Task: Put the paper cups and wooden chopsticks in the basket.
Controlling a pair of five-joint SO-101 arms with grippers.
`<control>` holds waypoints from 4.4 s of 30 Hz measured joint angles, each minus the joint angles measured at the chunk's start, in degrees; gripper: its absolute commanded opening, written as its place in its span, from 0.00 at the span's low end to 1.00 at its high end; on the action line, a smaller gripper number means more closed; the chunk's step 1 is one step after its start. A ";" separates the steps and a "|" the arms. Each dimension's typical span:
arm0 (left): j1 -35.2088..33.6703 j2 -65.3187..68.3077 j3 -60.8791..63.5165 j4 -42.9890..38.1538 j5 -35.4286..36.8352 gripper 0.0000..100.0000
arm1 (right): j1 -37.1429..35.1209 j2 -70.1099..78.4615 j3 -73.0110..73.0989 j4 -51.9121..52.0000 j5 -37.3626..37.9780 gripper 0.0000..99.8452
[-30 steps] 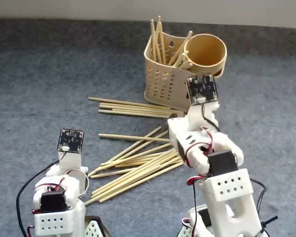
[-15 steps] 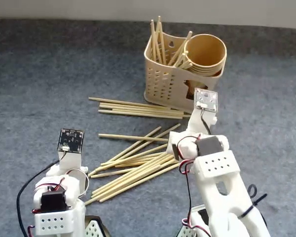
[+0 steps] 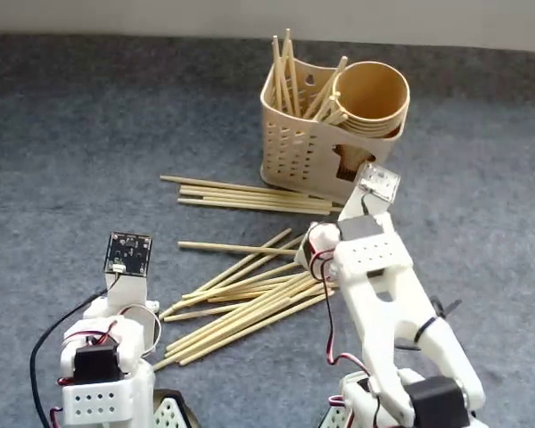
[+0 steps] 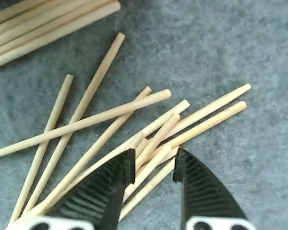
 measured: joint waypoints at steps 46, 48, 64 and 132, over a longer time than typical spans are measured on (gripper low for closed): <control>0.00 0.00 0.00 0.00 0.00 0.02 | 5.89 15.38 -10.81 0.00 -5.27 0.01; 0.00 0.00 0.00 0.00 0.00 0.02 | 5.89 11.96 -10.81 0.35 -5.27 0.01; 0.00 0.00 0.00 0.00 0.00 0.02 | 5.89 -13.27 -6.15 1.76 1.85 0.01; 0.00 0.00 0.00 0.00 0.00 0.02 | 5.89 -52.75 18.37 -76.84 37.80 0.01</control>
